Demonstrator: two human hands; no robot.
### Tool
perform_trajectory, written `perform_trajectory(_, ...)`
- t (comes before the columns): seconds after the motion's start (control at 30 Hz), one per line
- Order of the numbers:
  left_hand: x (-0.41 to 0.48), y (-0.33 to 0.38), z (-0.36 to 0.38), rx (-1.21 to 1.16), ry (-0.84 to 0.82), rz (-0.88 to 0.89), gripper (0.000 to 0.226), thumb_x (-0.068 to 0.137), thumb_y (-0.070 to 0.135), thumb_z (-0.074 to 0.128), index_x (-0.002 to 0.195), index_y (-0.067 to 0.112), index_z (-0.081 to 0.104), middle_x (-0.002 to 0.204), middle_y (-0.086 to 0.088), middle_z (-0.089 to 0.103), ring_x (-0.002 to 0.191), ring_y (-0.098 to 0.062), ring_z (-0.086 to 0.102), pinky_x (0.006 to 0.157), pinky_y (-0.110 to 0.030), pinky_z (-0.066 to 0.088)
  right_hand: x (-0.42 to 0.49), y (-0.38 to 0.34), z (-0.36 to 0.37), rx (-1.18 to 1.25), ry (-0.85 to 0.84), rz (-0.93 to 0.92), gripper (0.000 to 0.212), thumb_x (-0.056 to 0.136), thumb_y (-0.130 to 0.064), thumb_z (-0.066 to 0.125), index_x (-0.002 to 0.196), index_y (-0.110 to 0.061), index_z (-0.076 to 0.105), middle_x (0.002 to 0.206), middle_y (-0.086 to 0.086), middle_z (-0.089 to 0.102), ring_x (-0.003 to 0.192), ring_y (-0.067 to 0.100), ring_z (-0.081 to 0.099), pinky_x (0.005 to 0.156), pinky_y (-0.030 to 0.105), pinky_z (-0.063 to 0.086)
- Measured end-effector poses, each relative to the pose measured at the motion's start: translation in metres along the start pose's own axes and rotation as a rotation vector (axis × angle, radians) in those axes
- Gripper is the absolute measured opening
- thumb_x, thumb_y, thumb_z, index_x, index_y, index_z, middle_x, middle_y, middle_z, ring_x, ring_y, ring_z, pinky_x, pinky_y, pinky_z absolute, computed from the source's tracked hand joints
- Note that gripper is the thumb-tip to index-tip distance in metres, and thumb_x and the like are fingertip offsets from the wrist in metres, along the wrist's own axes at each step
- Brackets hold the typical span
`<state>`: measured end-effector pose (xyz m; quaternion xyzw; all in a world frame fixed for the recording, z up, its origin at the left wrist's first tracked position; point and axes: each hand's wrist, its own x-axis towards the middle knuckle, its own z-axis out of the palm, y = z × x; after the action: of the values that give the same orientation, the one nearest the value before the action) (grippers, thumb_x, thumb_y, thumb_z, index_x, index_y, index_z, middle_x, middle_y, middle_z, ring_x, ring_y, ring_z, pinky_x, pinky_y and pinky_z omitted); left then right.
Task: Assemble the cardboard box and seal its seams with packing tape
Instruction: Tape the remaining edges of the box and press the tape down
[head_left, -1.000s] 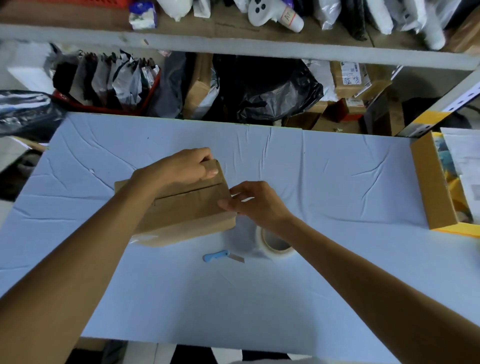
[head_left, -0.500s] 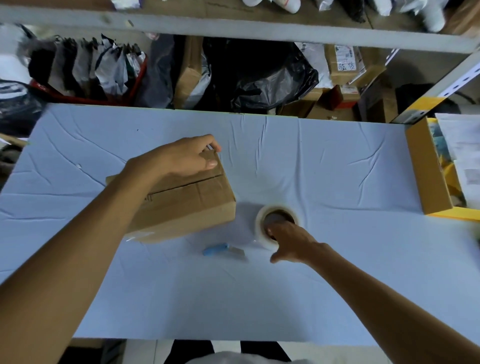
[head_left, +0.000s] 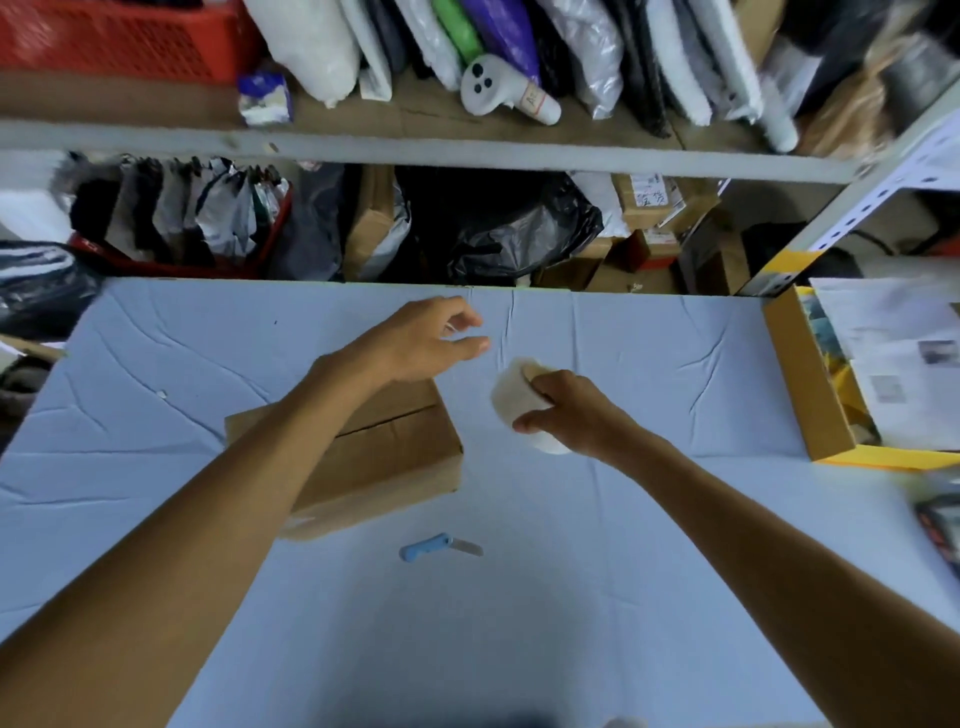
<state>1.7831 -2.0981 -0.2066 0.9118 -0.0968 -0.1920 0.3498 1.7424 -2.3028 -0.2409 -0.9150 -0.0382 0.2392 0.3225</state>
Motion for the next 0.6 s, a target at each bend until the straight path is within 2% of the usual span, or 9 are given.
perform_trajectory(0.1, 0.0, 0.013, -0.003, -0.052, -0.061, -0.036, 0.053, 0.084, 0.054, 0.061, 0.128, 0.028, 0.052, 0.126, 0.006, 0.056, 0.11, -0.014, 0.058, 0.094, -0.034, 0.048, 0.004, -0.018, -0.018, 0.071, 0.068, 0.017, 0.044, 0.081, -0.023, 0.07, 0.12, -0.007, 0.058, 0.105, 0.008, 0.052, 0.09, 0.025, 0.05, 0.059, 0.025, 0.034)
perform_trajectory(0.17, -0.002, 0.019, 0.001, -0.079, -0.049, -0.018, 0.052, 0.084, 0.047, 0.065, 0.128, 0.025, 0.052, 0.126, 0.003, 0.057, 0.106, -0.016, 0.06, 0.093, -0.035, 0.05, 0.006, -0.027, -0.026, 0.127, 0.087, 0.021, 0.041, 0.082, -0.022, 0.07, 0.118, -0.004, 0.06, 0.102, 0.008, 0.054, 0.089, 0.026, 0.051, 0.058, 0.024, 0.034)
perform_trajectory(0.27, -0.008, 0.028, 0.01, -0.129, 0.058, 0.041, 0.042, 0.086, 0.031, 0.066, 0.124, 0.017, 0.056, 0.122, -0.004, 0.061, 0.097, -0.019, 0.061, 0.089, -0.035, 0.053, 0.006, -0.034, -0.032, 0.152, 0.092, 0.026, 0.033, 0.082, -0.019, 0.07, 0.11, -0.002, 0.064, 0.097, 0.011, 0.056, 0.085, 0.027, 0.051, 0.057, 0.024, 0.034)
perform_trajectory(0.33, -0.01, 0.028, 0.013, -0.17, 0.136, 0.055, 0.038, 0.087, 0.028, 0.066, 0.121, 0.015, 0.058, 0.119, -0.006, 0.064, 0.093, -0.019, 0.062, 0.088, -0.036, 0.054, 0.005, -0.036, -0.032, 0.175, 0.092, 0.025, 0.031, 0.081, -0.019, 0.07, 0.107, -0.002, 0.066, 0.096, 0.011, 0.058, 0.085, 0.028, 0.052, 0.058, 0.026, 0.035)
perform_trajectory(0.4, -0.01, 0.026, 0.015, -0.187, 0.17, 0.051, 0.038, 0.088, 0.028, 0.064, 0.123, 0.016, 0.057, 0.119, -0.006, 0.063, 0.098, -0.021, 0.063, 0.09, -0.036, 0.053, 0.004, -0.037, -0.031, 0.184, 0.078, 0.013, 0.031, 0.081, -0.018, 0.07, 0.106, -0.001, 0.067, 0.096, 0.011, 0.058, 0.085, 0.028, 0.052, 0.059, 0.026, 0.035)
perform_trajectory(0.47, -0.009, 0.022, 0.017, -0.168, 0.193, 0.051, 0.036, 0.089, 0.025, 0.064, 0.124, 0.015, 0.059, 0.123, -0.005, 0.062, 0.104, -0.023, 0.062, 0.089, -0.03, 0.05, 0.003, -0.038, -0.028, 0.193, 0.058, 0.001, 0.031, 0.081, -0.017, 0.07, 0.106, -0.001, 0.067, 0.096, 0.011, 0.058, 0.085, 0.029, 0.052, 0.059, 0.026, 0.035)
perform_trajectory(0.53, -0.009, 0.018, 0.018, -0.163, 0.234, 0.06, 0.03, 0.089, 0.022, 0.065, 0.117, 0.013, 0.065, 0.122, -0.004, 0.064, 0.105, -0.022, 0.062, 0.086, -0.026, 0.049, 0.002, -0.039, -0.025, 0.209, 0.044, -0.008, 0.03, 0.08, -0.016, 0.07, 0.105, 0.0, 0.067, 0.097, 0.012, 0.06, 0.086, 0.03, 0.053, 0.062, 0.028, 0.037)
perform_trajectory(0.6, -0.009, 0.012, 0.017, -0.191, 0.266, 0.072, 0.022, 0.087, 0.021, 0.067, 0.108, 0.013, 0.07, 0.112, -0.003, 0.067, 0.1, -0.021, 0.063, 0.084, -0.031, 0.053, 0.0, -0.04, -0.025, 0.25, 0.03, -0.016, 0.025, 0.081, -0.014, 0.069, 0.102, 0.0, 0.068, 0.096, 0.013, 0.061, 0.088, 0.031, 0.054, 0.067, 0.03, 0.038)
